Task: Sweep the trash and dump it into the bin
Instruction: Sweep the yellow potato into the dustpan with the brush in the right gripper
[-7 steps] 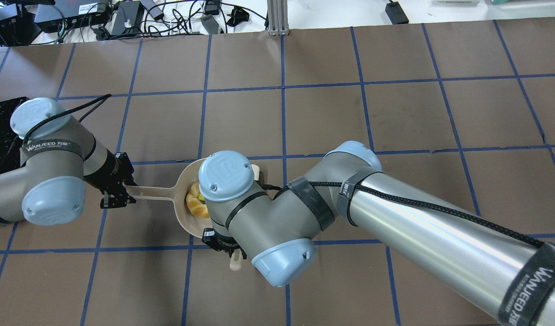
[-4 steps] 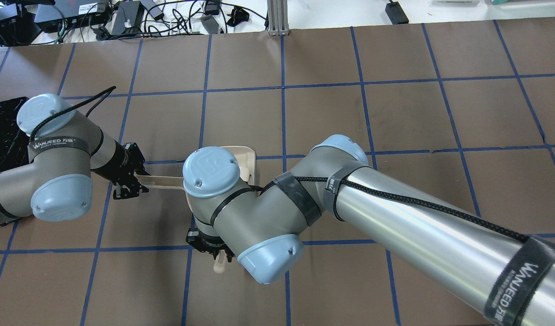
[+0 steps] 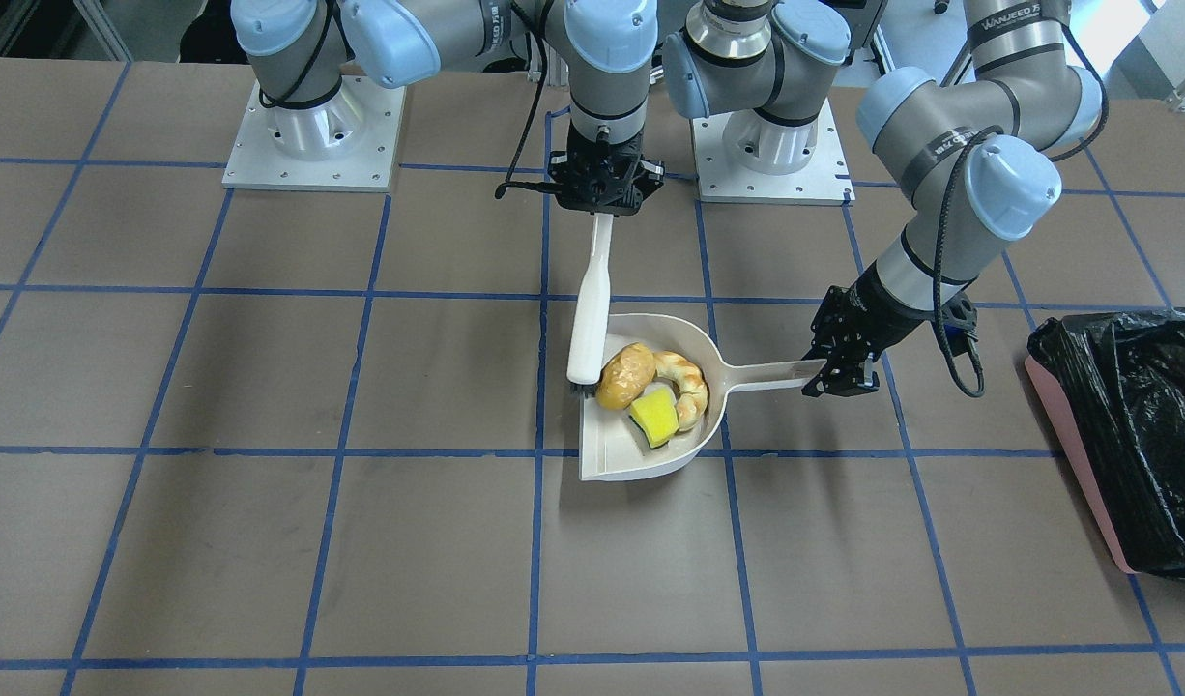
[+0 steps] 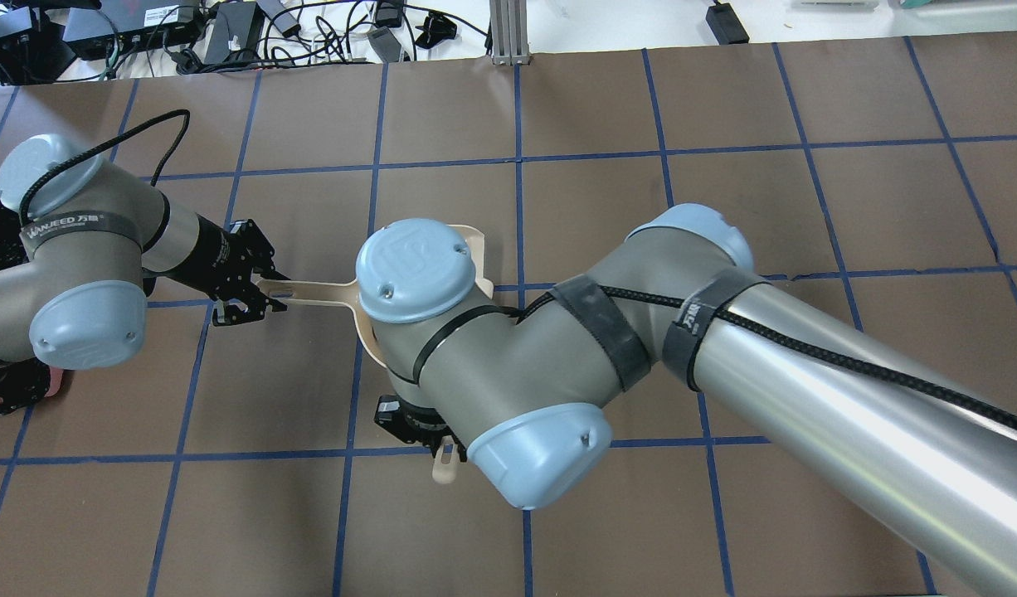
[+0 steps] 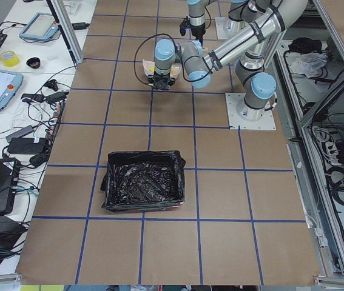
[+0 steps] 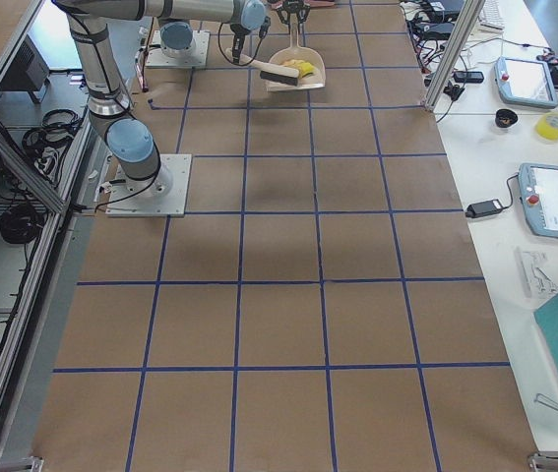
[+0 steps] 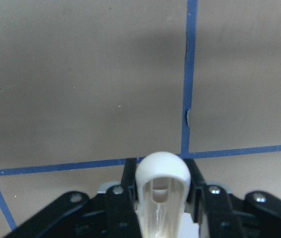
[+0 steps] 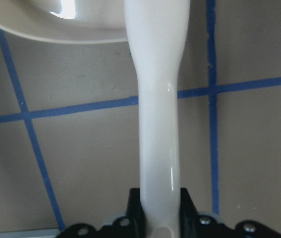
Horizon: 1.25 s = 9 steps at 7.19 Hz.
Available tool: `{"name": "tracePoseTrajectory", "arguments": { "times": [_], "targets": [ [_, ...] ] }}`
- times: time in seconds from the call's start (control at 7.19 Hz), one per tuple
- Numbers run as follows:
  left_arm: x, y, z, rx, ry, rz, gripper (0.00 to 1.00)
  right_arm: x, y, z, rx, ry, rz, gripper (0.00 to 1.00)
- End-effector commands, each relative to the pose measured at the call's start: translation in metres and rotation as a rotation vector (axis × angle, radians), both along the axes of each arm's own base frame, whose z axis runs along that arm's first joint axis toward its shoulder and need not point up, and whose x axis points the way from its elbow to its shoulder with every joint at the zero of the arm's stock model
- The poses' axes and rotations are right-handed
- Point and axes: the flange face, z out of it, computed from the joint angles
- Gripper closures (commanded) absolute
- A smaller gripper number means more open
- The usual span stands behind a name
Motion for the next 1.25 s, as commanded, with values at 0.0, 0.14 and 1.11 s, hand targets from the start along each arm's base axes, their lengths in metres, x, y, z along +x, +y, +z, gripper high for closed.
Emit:
{"name": "tracePoseTrajectory", "arguments": {
  "times": [0.0,0.14,1.11],
  "targets": [
    [-0.005,0.0,0.002,0.083,0.06,-0.007,1.0,-0.051,-0.027,0.016,-0.001,0.067,0.054,1.0],
    [-0.009,-0.001,0.003,0.102,0.112,-0.011,1.0,-0.067,-0.041,0.019,-0.014,0.08,0.07,1.0],
    [0.023,-0.058,0.074,0.101,0.168,-0.015,1.0,-0.277,-0.17,0.027,-0.036,0.066,0.152,1.0]
  ]
}}
